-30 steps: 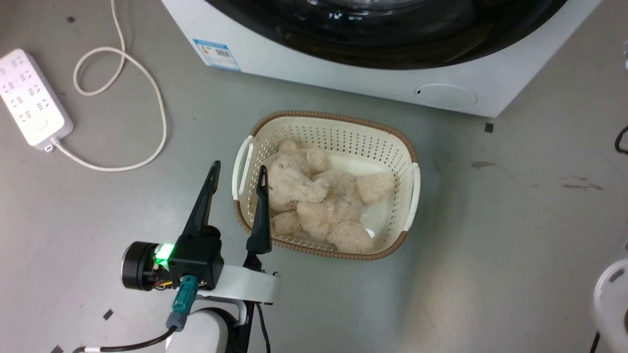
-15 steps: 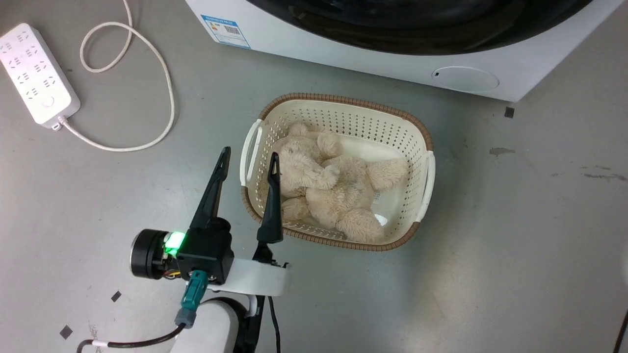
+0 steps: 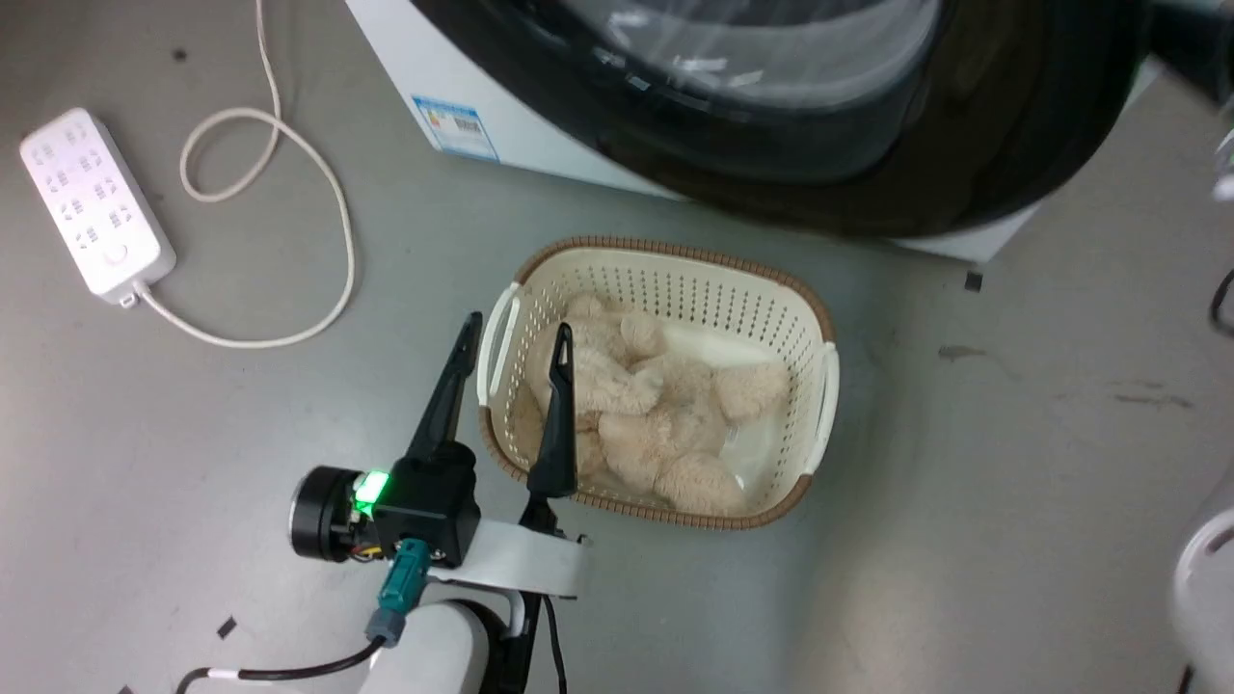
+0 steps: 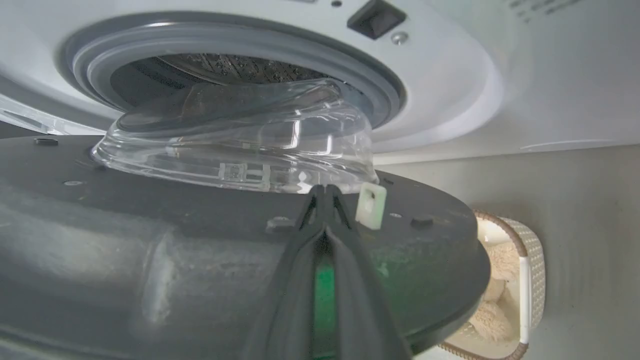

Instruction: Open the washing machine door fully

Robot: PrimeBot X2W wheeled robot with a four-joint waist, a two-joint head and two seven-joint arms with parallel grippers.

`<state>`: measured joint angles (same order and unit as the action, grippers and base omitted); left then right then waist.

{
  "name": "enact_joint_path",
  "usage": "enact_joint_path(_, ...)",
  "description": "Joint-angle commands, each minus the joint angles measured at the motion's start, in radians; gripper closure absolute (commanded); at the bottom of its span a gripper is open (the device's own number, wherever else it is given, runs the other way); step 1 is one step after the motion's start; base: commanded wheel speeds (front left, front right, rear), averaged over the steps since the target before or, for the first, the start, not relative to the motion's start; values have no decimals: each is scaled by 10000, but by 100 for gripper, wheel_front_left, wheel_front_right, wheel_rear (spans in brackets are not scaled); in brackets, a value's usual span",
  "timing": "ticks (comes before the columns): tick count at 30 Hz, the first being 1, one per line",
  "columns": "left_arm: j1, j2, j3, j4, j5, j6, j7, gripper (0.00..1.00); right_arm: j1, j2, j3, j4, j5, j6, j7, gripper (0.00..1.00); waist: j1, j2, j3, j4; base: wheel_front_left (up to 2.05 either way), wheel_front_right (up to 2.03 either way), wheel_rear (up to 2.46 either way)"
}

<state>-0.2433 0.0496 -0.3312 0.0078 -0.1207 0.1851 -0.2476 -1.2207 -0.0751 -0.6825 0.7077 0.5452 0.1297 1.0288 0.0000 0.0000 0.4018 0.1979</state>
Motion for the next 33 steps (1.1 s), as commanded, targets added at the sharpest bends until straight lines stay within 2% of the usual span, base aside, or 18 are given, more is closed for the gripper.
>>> enact_joint_path(1,114,10,-104,106,-87,12,-103,0,340,221,22,42,383,10,377,100,0,0,-376,-57,0,0,0)
enact_joint_path(4,335,11,-141,314,-141,-59,-141,0,1030,241,448,-47,1219,10,823,100,0,0,-840,-59,0,0,0)
enact_joint_path(8,761,58,-77,538,-154,-168,-141,0,2156,245,1548,48,2478,10,868,100,0,0,-1496,-70,0,0,0)
enact_joint_path(9,761,58,-77,538,-154,-168,-141,0,2156,245,1548,48,2478,10,868,100,0,0,-1496,-70,0,0,0)
enact_joint_path(14,1188,65,-30,667,-145,-297,-141,0,3613,246,3727,-116,4456,10,728,100,0,0,-2070,32,0,0,0)
enact_joint_path(15,1188,65,-30,667,-145,-297,-141,0,3613,246,3727,-116,4456,10,728,100,0,0,-2070,32,0,0,0)
enact_joint_path(16,1304,68,-19,685,-134,-334,-141,0,4062,247,4495,-261,5085,10,619,100,0,0,-2191,89,0,0,0)
enact_joint_path(17,1304,68,-19,685,-134,-334,-141,0,4062,247,4495,-261,5085,10,619,100,0,0,-2191,89,0,0,0)
enact_joint_path(25,1707,81,53,713,-84,-405,-141,0,5546,247,7676,-1081,7370,10,-252,100,0,0,-2553,282,0,0,0)
enact_joint_path(28,1835,74,80,721,-108,-388,-141,0,5924,248,8638,-1362,7922,10,-683,100,0,0,-2646,331,0,0,0)
enact_joint_path(31,1925,64,189,680,-180,-313,-141,0,6113,248,9169,-1575,8053,10,-1238,100,0,0,-2758,351,0,0,0)
enact_joint_path(32,1968,62,233,678,-214,-301,-141,0,6176,248,9196,-1576,8075,10,-1471,96,0,0,-2826,350,0,0,0)
enact_joint_path(33,2010,60,279,677,-238,-293,-141,0,6221,248,9182,-1559,8023,10,-1719,63,0,0,-2883,345,0,0,0)
